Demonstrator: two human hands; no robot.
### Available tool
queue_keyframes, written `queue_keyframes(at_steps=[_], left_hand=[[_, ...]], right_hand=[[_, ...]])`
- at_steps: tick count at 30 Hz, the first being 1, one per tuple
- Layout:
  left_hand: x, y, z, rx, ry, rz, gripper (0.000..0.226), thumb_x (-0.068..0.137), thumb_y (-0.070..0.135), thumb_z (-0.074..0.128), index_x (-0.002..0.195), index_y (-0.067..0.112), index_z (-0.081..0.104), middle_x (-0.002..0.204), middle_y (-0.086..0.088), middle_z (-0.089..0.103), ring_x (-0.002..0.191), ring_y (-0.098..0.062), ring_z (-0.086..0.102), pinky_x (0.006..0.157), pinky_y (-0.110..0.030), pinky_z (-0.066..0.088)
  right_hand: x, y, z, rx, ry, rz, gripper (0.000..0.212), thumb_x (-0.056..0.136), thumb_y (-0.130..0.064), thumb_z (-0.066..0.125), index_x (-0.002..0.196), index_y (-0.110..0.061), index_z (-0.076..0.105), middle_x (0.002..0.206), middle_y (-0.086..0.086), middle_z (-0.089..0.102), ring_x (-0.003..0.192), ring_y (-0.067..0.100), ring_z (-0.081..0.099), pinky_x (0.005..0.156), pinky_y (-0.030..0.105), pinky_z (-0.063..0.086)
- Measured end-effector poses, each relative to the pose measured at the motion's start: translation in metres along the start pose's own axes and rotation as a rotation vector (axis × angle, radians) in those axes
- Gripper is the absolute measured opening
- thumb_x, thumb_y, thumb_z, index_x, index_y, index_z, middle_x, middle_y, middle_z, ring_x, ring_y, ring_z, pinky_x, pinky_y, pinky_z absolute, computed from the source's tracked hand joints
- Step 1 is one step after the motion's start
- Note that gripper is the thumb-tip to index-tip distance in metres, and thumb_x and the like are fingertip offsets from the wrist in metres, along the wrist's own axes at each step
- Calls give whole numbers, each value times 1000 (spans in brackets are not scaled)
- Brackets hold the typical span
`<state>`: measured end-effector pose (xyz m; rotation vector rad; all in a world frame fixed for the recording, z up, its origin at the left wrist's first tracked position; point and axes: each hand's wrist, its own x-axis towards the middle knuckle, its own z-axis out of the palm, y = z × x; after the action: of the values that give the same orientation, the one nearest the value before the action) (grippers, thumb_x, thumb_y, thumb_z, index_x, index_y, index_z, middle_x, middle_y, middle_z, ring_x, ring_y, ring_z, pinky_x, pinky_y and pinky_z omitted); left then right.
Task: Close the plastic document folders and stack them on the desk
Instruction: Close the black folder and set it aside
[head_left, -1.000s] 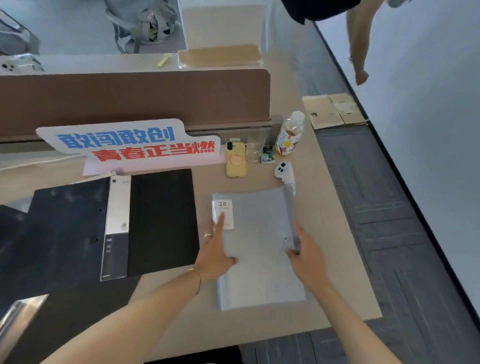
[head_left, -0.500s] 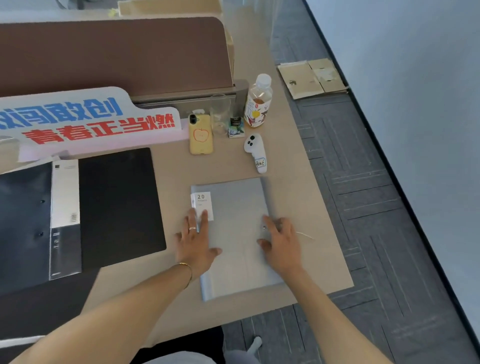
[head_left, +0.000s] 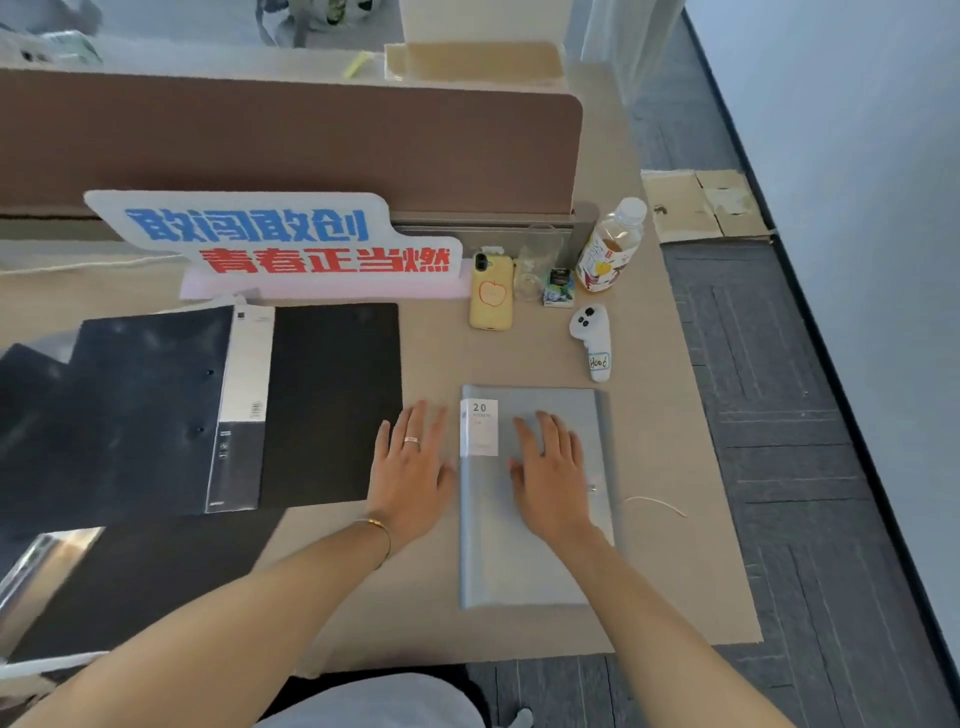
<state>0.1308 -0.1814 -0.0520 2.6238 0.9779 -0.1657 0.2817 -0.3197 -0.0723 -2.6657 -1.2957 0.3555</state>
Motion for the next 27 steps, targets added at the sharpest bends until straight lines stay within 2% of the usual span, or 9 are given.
queue_keyframes(at_steps=[5, 14, 19, 24, 27], left_hand=[[-6, -58, -44, -35, 111, -172, 66, 103, 44, 35, 161, 26, 10, 170, -6, 14, 157, -30, 12, 127, -50, 13], [-34, -177, -92, -148, 193, -435, 66, 104, 45, 35, 161, 29, 7, 171, -3, 8, 158, -29, 7, 128, -49, 9], [-48, -242, -87, -195, 95, -569, 70, 102, 55, 31, 162, 31, 1, 171, -5, -6, 157, -33, -2, 126, -54, 13], [-52, -292, -73, -258, -6, -621, 80, 97, 64, 35, 161, 34, -3, 171, -8, -9, 157, -31, -7, 125, -57, 13], [-48, -301, -65, -297, -43, -627, 83, 96, 68, 32, 161, 34, -6, 171, -9, -7, 157, -31, -9, 125, -58, 9]], right_hand=[[32, -77, -20, 7, 46, -159, 52, 96, -30, 53, 145, -19, 40, 151, 13, 40, 141, 33, 37, 116, 48, 32], [60, -188, -13, 56, -42, -229, 57, 98, -42, 46, 151, -34, 28, 159, 2, 33, 144, 25, 35, 116, 43, 31], [71, -227, 9, 83, -186, -174, 63, 99, -42, 46, 154, -39, 15, 162, 1, 24, 148, 25, 28, 116, 38, 30], [84, -227, 45, -76, -351, -22, 67, 99, -52, 37, 156, -40, 4, 167, 8, 3, 153, 35, 3, 121, 53, 17], [83, -229, 58, -102, -407, -1, 68, 97, -58, 34, 156, -40, 5, 167, 9, -8, 153, 37, -4, 120, 56, 17]])
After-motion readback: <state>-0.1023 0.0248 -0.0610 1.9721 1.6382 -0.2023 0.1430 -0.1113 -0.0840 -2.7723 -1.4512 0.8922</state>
